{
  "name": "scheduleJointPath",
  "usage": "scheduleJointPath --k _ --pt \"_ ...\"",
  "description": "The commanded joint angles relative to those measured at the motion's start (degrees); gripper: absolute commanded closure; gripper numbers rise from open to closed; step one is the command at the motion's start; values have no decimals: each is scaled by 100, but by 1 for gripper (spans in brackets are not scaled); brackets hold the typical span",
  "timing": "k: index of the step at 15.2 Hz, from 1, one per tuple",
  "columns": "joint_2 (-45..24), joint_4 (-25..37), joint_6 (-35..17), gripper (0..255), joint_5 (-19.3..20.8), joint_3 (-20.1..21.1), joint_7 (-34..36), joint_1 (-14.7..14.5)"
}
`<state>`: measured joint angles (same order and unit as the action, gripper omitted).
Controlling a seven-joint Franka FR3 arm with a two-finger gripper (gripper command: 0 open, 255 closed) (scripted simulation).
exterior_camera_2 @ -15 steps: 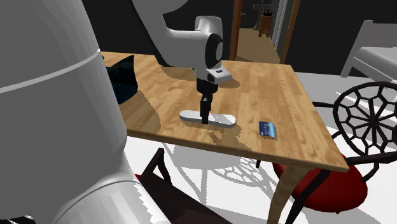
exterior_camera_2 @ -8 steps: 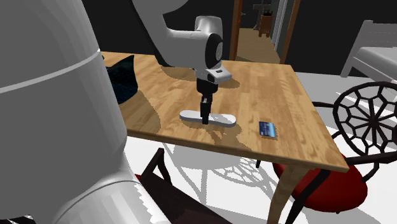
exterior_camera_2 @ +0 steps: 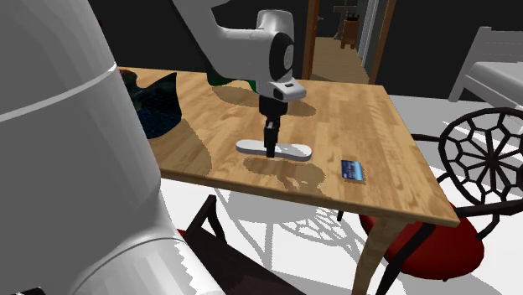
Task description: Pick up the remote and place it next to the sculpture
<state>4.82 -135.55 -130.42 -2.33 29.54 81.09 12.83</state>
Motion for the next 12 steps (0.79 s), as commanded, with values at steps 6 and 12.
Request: scheduleJointPath --k 6,12 --pt "362 254 579 255 -189 -59 -154 -15" --pt "596 523 1062 255 -284 -116 -238 -23"
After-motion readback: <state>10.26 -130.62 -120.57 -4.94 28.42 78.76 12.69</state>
